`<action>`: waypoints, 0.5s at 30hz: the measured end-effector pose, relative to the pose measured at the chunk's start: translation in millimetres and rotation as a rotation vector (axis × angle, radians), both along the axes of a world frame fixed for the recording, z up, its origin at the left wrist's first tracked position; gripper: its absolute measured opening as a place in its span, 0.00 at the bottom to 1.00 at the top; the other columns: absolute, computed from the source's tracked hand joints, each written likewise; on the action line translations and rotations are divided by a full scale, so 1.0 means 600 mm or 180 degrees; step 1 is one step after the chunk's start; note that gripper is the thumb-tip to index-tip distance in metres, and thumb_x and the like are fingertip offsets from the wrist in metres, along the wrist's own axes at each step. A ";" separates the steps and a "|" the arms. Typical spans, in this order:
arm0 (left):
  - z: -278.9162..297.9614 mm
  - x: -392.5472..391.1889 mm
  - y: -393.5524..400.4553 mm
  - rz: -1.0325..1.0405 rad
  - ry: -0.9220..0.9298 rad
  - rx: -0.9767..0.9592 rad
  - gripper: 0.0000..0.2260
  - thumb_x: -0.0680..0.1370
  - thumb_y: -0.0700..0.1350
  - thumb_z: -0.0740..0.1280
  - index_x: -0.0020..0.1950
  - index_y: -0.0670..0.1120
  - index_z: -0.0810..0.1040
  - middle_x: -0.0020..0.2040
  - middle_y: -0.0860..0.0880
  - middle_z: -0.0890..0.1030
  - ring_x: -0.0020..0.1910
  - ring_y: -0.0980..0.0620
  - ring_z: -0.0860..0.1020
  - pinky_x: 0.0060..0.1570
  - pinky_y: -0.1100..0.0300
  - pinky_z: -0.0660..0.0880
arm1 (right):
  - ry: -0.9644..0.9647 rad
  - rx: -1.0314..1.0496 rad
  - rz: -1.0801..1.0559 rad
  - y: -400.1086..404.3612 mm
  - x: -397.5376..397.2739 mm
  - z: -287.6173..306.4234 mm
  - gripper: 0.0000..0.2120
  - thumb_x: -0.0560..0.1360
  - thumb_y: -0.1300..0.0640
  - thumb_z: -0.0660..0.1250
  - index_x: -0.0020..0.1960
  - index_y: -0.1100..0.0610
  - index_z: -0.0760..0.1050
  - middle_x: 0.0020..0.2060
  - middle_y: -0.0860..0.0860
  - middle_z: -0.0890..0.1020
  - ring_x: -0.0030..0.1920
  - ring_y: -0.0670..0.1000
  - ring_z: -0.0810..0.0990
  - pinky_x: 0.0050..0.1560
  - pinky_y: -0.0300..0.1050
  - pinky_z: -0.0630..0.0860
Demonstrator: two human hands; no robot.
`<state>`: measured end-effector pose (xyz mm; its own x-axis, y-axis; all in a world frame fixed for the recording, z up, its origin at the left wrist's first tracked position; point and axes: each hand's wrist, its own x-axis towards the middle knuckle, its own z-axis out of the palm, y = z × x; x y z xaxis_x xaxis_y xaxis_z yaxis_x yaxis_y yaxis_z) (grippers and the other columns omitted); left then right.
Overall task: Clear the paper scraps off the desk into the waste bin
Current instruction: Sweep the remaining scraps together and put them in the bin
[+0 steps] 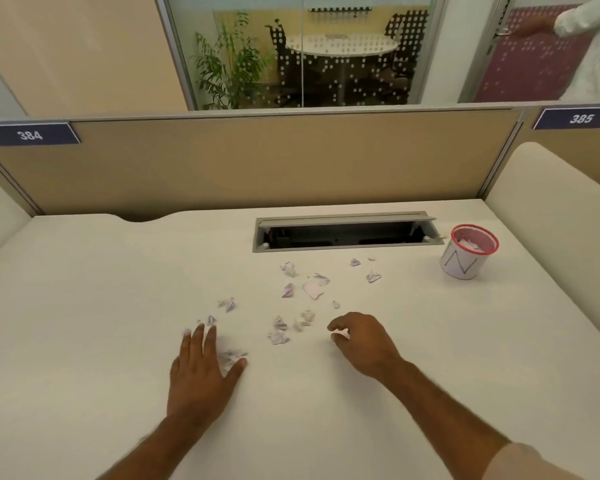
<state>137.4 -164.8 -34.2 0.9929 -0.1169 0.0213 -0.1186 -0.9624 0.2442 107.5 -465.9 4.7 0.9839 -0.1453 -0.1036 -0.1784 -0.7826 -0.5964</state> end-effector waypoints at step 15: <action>-0.009 0.005 0.031 -0.0990 -0.0116 -0.0829 0.09 0.81 0.43 0.62 0.59 0.48 0.78 0.49 0.52 0.73 0.46 0.51 0.71 0.49 0.58 0.71 | 0.0219 -0.0363 0.0316 0.138 0.077 -0.033 0.34 0.71 0.39 0.67 0.73 0.47 0.62 0.66 0.52 0.65 0.66 0.54 0.62 0.67 0.46 0.64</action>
<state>140.4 -146.3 -39.3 0.9090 -0.3977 0.1243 -0.4074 -0.7858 0.4653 153.4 -383.4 -15.3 0.9852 -0.0625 -0.1597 -0.1343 -0.8603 -0.4917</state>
